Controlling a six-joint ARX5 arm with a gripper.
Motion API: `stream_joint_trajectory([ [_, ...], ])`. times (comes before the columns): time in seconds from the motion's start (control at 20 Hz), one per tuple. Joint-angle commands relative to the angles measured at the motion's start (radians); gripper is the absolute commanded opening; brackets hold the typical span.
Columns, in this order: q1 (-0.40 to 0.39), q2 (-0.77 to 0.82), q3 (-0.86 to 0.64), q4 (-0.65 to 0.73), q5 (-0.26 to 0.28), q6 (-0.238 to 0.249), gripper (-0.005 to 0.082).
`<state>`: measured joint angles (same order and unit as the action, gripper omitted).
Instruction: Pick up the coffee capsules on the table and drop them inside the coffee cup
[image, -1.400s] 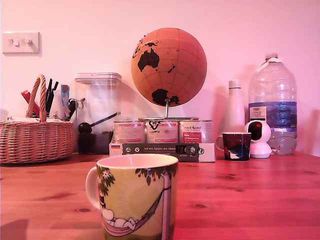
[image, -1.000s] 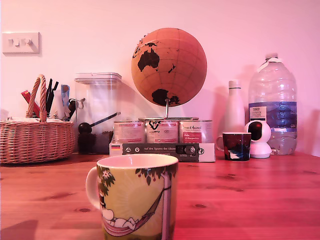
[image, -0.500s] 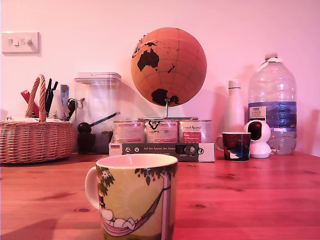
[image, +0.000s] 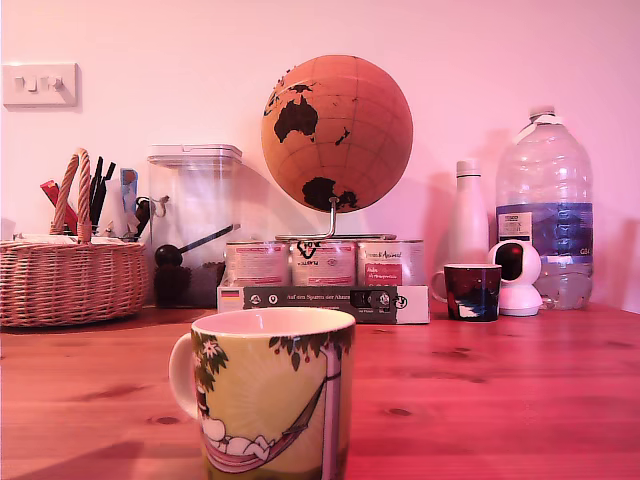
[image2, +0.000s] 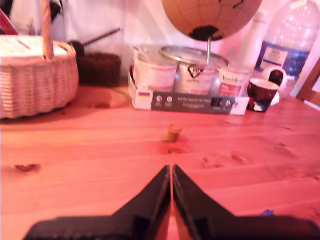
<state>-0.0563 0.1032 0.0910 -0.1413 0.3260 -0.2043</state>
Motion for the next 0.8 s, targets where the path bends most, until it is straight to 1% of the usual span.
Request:
stream_joint_trajectory([
  [0.0, 0.001, 0.060, 0.017, 0.034, 0.016, -0.006, -0.0019],
  [0.15, 0.001, 0.175, 0.033, 0.076, 0.037, -0.005, -0.0019],
  [0.45, 0.001, 0.386, 0.081, 0.172, 0.104, 0.003, -0.0019],
  [0.6, 0.001, 0.507, 0.135, 0.178, 0.117, 0.006, -0.0019],
  [0.7, 0.001, 0.591, 0.176, 0.163, 0.153, 0.048, -0.0019],
  [0.75, 0.001, 0.630, 0.195, 0.162, 0.166, 0.055, -0.0019],
])
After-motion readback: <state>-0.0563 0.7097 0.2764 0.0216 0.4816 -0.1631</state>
